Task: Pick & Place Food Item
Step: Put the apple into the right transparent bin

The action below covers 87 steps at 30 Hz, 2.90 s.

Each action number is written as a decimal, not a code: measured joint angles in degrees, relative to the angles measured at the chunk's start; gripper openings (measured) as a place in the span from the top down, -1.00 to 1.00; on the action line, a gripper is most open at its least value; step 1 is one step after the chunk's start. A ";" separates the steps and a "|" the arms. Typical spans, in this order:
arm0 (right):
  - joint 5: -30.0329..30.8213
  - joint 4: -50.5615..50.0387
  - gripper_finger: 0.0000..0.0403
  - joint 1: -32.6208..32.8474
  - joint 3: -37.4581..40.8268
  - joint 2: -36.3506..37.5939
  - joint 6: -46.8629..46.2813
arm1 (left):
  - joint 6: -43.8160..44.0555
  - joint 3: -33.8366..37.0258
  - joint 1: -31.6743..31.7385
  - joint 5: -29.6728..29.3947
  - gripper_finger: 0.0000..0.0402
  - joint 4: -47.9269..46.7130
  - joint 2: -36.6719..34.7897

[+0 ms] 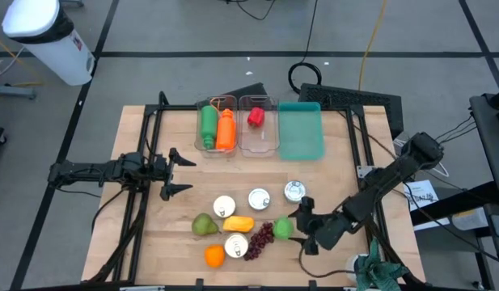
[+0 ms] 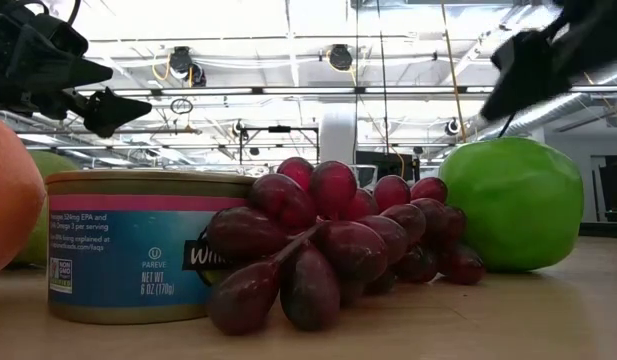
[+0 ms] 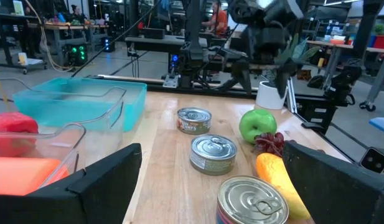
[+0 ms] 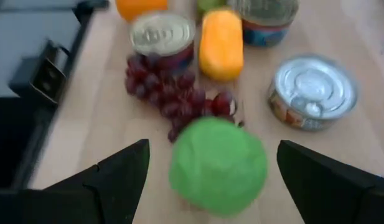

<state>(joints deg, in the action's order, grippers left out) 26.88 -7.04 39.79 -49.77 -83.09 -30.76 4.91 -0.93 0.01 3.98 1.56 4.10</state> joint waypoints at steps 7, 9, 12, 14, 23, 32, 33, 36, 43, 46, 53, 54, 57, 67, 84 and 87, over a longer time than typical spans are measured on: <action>-4.44 -5.42 -0.66 -2.09 -6.40 -9.93 -1.75 | 0.00 0.00 0.00 0.01 -0.99 0.00 0.02; -4.24 -9.03 -0.66 -3.28 -8.88 -11.68 -2.37 | 0.00 0.00 0.00 -0.01 -0.99 0.01 0.01; -4.21 -13.52 -0.66 -5.58 -11.56 -13.46 -4.21 | 0.00 0.00 0.00 -0.01 -0.99 0.02 0.01; -4.81 -13.93 -0.66 -6.98 -11.89 -13.91 -5.36 | 0.01 0.00 0.00 0.01 -0.99 0.00 0.00; -9.87 -13.77 -0.66 -10.45 -11.46 -14.73 -8.95 | 0.00 0.00 0.00 0.01 -0.99 0.00 0.01; -13.12 -14.23 -0.47 -10.50 -8.98 -14.76 -8.98 | 0.02 0.00 0.00 0.01 -0.99 0.00 0.00; -13.20 -14.26 -0.44 -10.44 -8.99 -14.54 -8.80 | 0.00 0.00 0.00 0.01 -0.99 0.01 0.00; -13.23 -14.19 -0.36 -10.13 -8.97 -13.39 -8.03 | 0.01 0.00 0.00 0.01 -0.99 0.00 0.00; -11.24 -15.91 -0.30 -9.02 -8.46 -7.48 -5.83 | 0.01 0.00 0.00 -0.01 -0.99 0.01 0.02; -7.18 -14.86 -0.29 -8.10 -8.67 -4.54 -4.74 | 0.00 0.00 0.00 0.01 -0.99 0.02 0.00; -4.61 -15.22 -0.28 -5.72 -8.68 -3.19 -4.34 | 0.00 0.00 0.00 -0.01 -0.99 0.02 0.00; -4.28 -15.23 -0.28 -5.47 -8.66 -3.20 -4.33 | 0.02 0.00 0.00 0.01 -0.99 0.02 0.00; -1.15 -12.33 -0.27 -4.85 -6.67 -3.40 -3.02 | 0.00 0.00 0.00 0.01 -0.99 0.02 0.00; 0.78 8.89 -0.27 -4.92 8.74 -3.00 0.24 | 0.00 0.00 0.00 0.00 -0.99 0.02 0.01; -5.80 22.01 -0.69 -4.93 12.67 -3.38 4.16 | 0.00 0.00 0.00 0.01 -0.99 0.00 0.00; -5.39 23.25 -0.76 -4.92 12.62 -3.37 7.08 | 0.00 0.00 0.00 0.01 -0.99 0.00 0.00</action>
<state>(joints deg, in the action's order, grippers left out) 21.49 16.21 34.87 -37.15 -86.46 -23.68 4.91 -0.93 0.01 3.99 1.56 4.10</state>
